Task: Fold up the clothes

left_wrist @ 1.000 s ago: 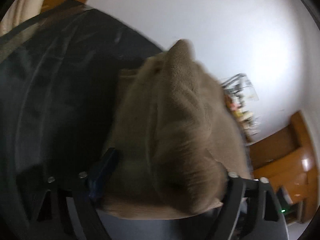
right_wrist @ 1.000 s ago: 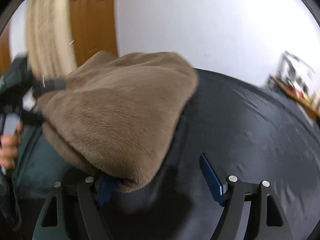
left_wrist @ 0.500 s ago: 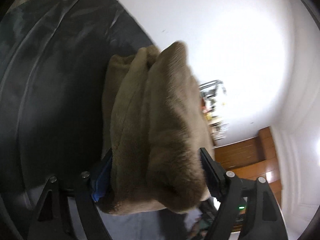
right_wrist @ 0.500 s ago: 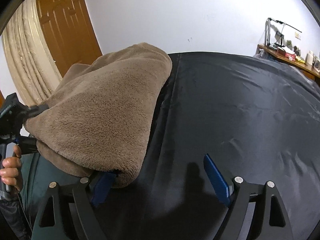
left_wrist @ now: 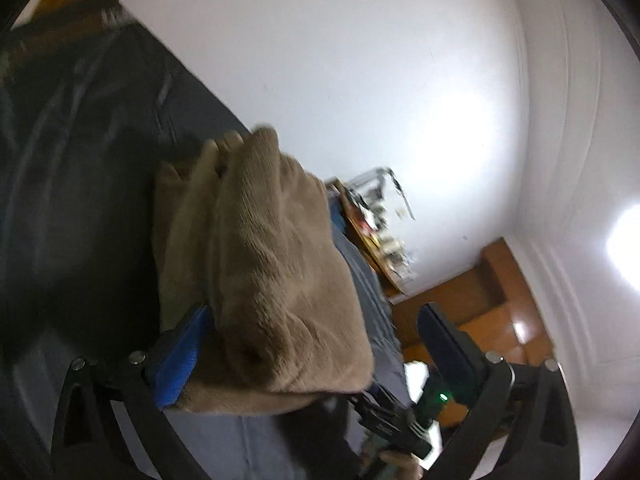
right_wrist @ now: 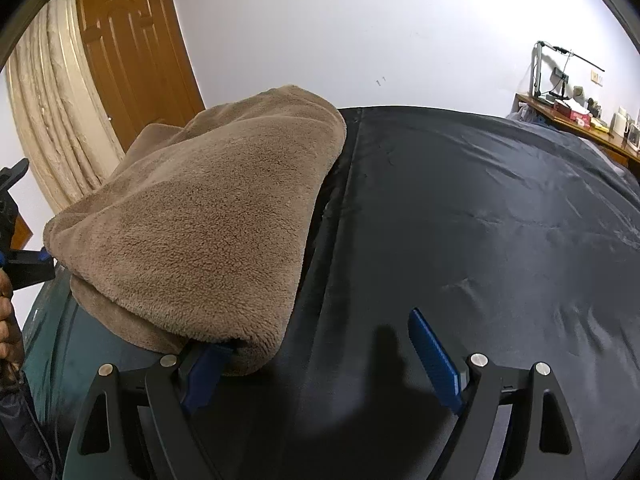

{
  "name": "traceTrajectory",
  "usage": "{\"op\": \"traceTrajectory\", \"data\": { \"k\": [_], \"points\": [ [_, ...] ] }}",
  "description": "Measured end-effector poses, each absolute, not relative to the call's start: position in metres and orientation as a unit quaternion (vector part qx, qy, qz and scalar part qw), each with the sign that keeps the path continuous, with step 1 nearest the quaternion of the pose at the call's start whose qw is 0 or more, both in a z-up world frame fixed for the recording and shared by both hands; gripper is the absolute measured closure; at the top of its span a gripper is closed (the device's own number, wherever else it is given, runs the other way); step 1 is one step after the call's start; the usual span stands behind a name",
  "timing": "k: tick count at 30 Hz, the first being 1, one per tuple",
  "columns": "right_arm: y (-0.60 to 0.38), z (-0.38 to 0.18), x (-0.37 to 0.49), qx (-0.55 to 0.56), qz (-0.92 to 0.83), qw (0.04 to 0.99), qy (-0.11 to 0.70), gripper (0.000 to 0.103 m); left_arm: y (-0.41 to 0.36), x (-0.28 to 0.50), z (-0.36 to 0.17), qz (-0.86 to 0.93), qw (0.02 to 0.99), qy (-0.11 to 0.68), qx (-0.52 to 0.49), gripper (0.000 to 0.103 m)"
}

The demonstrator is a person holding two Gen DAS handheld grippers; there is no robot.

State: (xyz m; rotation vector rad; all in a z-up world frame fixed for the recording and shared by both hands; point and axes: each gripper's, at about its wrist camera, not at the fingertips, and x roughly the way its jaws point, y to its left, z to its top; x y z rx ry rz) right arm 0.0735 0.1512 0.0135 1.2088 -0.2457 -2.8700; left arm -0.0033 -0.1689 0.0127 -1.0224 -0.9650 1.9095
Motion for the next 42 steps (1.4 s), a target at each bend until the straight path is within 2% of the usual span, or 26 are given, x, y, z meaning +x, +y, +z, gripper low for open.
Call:
{"op": "traceTrajectory", "data": {
  "k": [5, 16, 27, 28, 29, 30, 32, 36, 39, 42],
  "points": [
    [0.149, 0.013, 0.072, 0.387, -0.919, 0.005, -0.070, 0.015, -0.174, 0.010, -0.002, 0.713, 0.380, -0.407, -0.426, 0.001],
    [0.150, 0.013, 0.072, 0.383, -0.920, 0.014, -0.079, 0.015, -0.132, 0.012, -0.006, 0.664, 0.385, -0.436, -0.470, 0.001],
    [0.148, 0.016, 0.077, 0.372, -0.924, 0.034, -0.078, 0.015, -0.124, -0.031, -0.015, 0.662, 0.279, -0.494, -0.489, 0.001],
    [0.147, 0.016, 0.077, 0.372, -0.924, 0.036, -0.078, 0.015, -0.124, -0.031, -0.016, 0.666, 0.270, -0.493, -0.490, 0.004],
    [0.148, 0.016, 0.077, 0.373, -0.924, 0.038, -0.080, 0.015, -0.124, -0.031, -0.016, 0.671, 0.261, -0.490, -0.492, 0.014],
    [0.148, 0.016, 0.077, 0.373, -0.923, 0.039, -0.081, 0.015, -0.124, -0.030, -0.015, 0.680, 0.249, -0.475, -0.500, 0.036],
    [0.150, 0.016, 0.077, 0.374, -0.923, 0.042, -0.087, 0.015, -0.125, -0.030, -0.015, 0.689, 0.233, -0.455, -0.514, 0.069],
    [0.150, 0.017, 0.080, 0.371, -0.923, 0.046, -0.091, 0.015, -0.135, -0.011, -0.009, 0.702, 0.226, -0.456, -0.499, 0.076],
    [0.148, 0.019, 0.082, 0.366, -0.925, 0.049, -0.086, 0.015, -0.142, 0.015, 0.007, 0.733, 0.228, -0.442, -0.464, 0.076],
    [0.144, 0.020, 0.083, 0.362, -0.928, 0.049, -0.076, 0.015, -0.146, 0.026, -0.008, 0.738, 0.209, -0.438, -0.469, 0.076]
  ]
}}
